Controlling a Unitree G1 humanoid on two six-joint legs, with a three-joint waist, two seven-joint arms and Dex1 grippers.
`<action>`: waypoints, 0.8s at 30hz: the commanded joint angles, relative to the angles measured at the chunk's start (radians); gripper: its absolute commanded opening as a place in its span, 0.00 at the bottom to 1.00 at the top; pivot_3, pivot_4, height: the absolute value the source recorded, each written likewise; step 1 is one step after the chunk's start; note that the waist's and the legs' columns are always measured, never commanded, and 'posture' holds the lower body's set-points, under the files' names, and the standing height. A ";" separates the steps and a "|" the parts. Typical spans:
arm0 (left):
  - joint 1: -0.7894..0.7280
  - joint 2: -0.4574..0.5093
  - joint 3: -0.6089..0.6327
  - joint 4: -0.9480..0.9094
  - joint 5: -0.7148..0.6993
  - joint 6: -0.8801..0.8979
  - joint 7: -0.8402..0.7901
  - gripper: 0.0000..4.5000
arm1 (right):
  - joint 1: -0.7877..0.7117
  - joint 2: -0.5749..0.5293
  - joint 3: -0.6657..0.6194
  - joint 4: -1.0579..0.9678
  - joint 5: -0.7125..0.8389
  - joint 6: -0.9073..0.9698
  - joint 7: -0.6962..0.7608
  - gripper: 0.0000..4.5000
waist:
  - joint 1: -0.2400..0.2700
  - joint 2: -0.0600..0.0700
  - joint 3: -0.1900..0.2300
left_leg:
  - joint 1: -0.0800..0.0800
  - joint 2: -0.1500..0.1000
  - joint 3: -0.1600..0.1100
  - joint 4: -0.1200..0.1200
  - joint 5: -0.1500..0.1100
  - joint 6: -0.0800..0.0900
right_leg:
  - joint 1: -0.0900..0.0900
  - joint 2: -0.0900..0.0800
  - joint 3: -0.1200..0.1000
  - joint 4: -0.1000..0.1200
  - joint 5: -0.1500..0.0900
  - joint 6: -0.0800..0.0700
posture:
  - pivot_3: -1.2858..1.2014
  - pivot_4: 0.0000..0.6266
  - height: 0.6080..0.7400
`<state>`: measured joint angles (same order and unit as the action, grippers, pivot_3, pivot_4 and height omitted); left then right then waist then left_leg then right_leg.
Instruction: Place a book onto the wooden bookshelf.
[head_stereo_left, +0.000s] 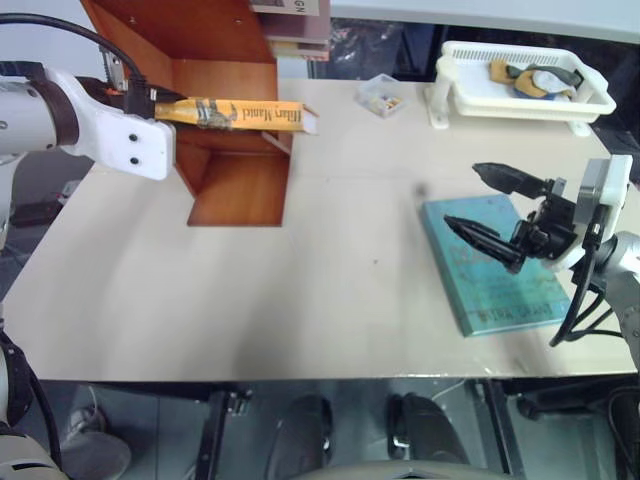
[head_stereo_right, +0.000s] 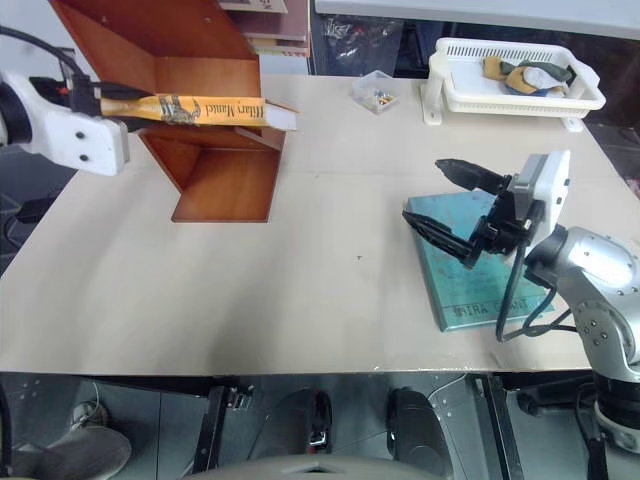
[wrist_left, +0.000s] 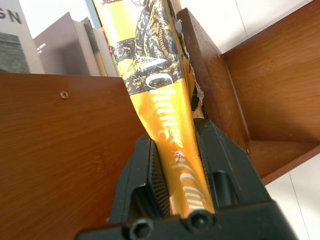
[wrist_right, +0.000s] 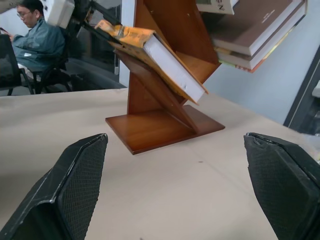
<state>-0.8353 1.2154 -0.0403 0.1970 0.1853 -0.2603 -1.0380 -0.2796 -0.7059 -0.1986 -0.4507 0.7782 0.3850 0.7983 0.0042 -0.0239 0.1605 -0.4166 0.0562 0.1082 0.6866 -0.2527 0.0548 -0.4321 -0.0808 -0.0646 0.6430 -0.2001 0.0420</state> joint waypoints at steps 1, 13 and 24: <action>-0.023 -0.037 -0.039 0.069 0.060 -0.014 0.030 0.20 | -0.067 0.015 0.022 -0.007 -0.015 -0.002 -0.006 1.00 | -0.002 0.001 0.000 | 0.001 0.000 0.002 0.000 0.000 0.000 | 0.000 0.000 0.001 0.001 0.000 0.000 | 0.52 0.24 1.00; -0.123 -0.100 -0.098 0.187 0.121 -0.032 0.042 0.20 | -0.130 0.054 -0.002 -0.067 0.076 0.044 -0.053 1.00 | 0.009 0.003 -0.001 | 0.002 0.000 0.007 0.001 0.000 0.000 | 0.000 0.000 0.003 0.003 -0.001 -0.003 | 0.52 0.24 1.00; -0.059 -0.091 -0.013 0.166 0.001 -0.002 -0.005 0.89 | -0.142 0.048 -0.011 -0.065 0.081 0.069 -0.086 1.00 | 0.006 0.004 -0.002 | 0.002 0.000 0.008 0.001 0.000 0.000 | -0.001 0.000 0.005 0.004 -0.001 -0.003 | 0.52 0.24 1.00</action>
<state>-0.9065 1.1001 -0.1009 0.3774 0.2234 -0.2539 -1.0430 -0.4171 -0.6472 -0.1736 -0.4844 0.8428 0.4522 0.7226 0.0104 -0.0197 0.1588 -0.4150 0.0568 0.1166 0.6874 -0.2525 0.0546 -0.4339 -0.0809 -0.0600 0.6475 -0.2010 0.0394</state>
